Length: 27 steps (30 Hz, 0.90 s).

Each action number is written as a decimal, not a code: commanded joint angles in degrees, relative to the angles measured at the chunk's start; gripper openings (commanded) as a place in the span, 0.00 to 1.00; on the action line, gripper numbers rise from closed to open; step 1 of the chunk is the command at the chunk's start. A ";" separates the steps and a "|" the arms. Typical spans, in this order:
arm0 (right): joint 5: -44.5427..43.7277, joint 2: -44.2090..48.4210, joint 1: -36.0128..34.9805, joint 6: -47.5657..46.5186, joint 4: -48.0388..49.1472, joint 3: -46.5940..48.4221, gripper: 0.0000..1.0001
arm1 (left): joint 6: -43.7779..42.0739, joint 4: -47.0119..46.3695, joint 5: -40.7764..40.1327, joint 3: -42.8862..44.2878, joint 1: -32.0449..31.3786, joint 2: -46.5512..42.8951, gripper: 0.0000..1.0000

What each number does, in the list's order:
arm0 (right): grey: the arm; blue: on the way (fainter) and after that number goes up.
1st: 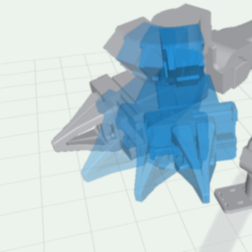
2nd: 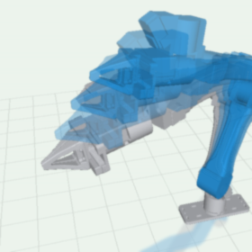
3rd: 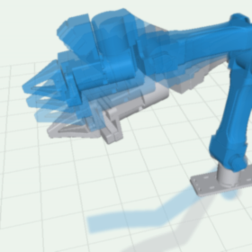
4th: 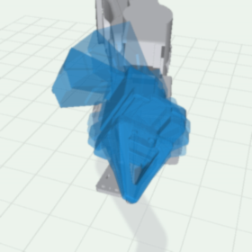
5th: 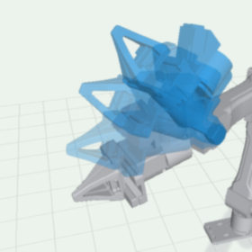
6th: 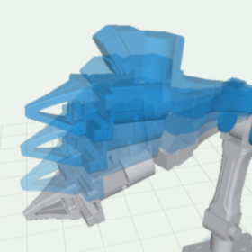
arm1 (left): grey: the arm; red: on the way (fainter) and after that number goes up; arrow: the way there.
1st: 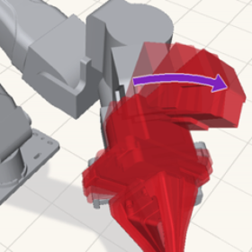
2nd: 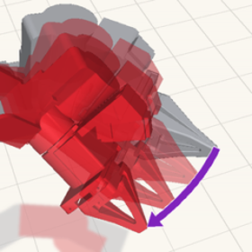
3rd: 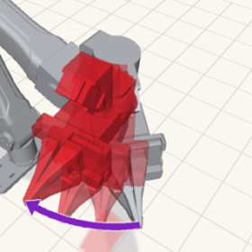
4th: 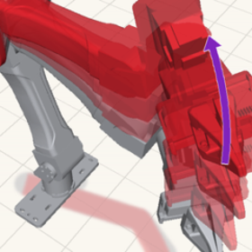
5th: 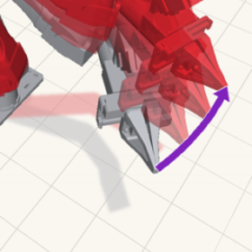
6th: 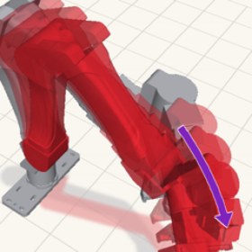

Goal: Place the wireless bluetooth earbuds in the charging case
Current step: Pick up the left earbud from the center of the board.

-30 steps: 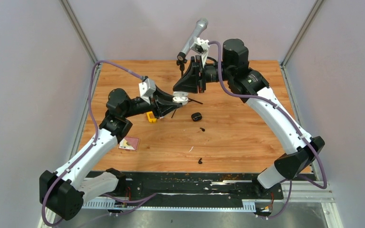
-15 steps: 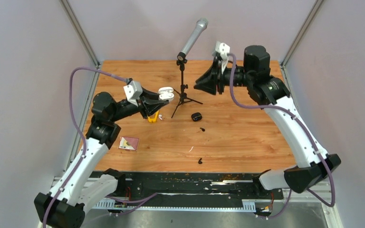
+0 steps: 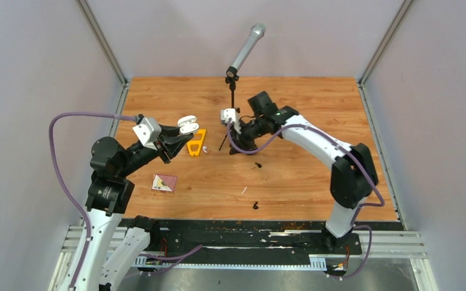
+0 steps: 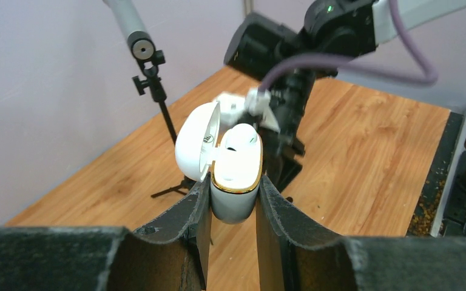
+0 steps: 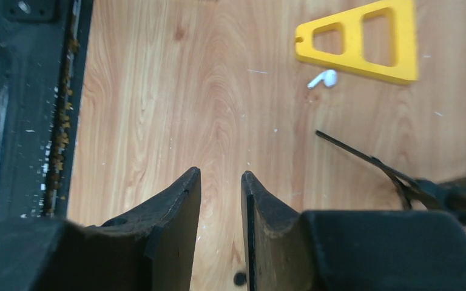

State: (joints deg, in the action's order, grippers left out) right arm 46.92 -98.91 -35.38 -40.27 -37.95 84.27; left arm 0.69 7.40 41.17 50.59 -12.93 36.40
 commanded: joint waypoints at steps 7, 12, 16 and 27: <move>-13.38 -18.70 -8.27 -2.29 8.72 14.33 0.27 | 3.33 0.16 -0.63 2.23 1.85 -0.27 0.00; -17.71 -26.98 -9.32 -3.14 9.65 21.39 0.28 | 4.73 -1.68 0.53 2.00 1.85 0.70 0.00; -19.05 -32.66 -9.48 -5.68 7.43 26.76 0.30 | 5.42 -3.25 0.89 1.36 1.85 1.37 0.00; -18.20 -41.85 -9.30 -9.39 0.25 38.87 0.27 | 5.89 -4.99 1.87 0.25 1.85 1.48 0.00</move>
State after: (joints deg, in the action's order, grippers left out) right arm 27.51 -139.55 -44.56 -47.24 -34.70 119.70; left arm 5.50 5.74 42.17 51.05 -11.49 38.22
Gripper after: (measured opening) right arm 0.273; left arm 0.352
